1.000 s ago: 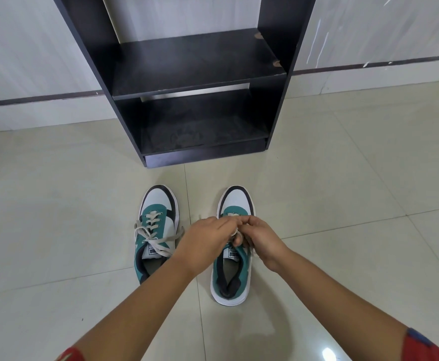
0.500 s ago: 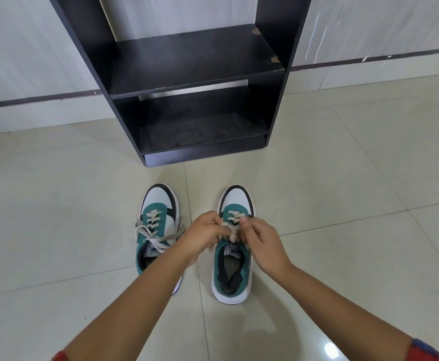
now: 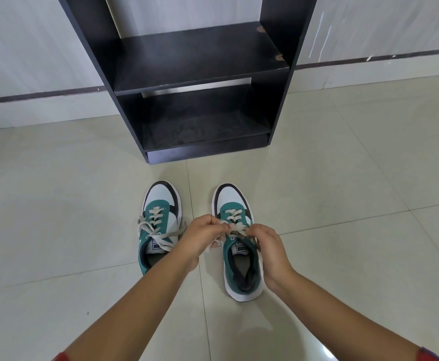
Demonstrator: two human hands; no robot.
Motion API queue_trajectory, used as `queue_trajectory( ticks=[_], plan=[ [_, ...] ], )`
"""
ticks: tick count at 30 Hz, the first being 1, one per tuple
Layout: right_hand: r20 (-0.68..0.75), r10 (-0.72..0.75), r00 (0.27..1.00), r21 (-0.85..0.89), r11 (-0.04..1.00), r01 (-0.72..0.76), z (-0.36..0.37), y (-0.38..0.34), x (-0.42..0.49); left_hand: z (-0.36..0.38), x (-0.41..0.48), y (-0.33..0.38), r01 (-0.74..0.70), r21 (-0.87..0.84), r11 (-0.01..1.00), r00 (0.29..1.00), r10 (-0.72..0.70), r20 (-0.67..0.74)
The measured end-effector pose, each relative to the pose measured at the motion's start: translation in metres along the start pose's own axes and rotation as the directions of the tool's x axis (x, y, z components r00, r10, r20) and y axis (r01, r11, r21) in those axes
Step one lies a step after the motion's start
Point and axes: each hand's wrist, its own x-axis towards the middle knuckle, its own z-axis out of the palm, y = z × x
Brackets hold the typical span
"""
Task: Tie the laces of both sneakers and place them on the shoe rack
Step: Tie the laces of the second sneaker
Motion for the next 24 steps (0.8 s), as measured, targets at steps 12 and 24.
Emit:
queue_trajectory(
  ticks=[12,24],
  plan=[
    [0.058,0.138,0.989,0.348,0.926,-0.15,-0.023,0.009,-0.005,-0.007,0.003,-0.021,0.241,-0.452,0.859,0.967,-0.25,0.042],
    [0.197,0.179,0.964,0.519,0.815,-0.257,-0.024,0.022,0.01,-0.006,0.002,-0.028,0.208,-0.555,0.805,0.977,-0.198,0.079]
  ],
)
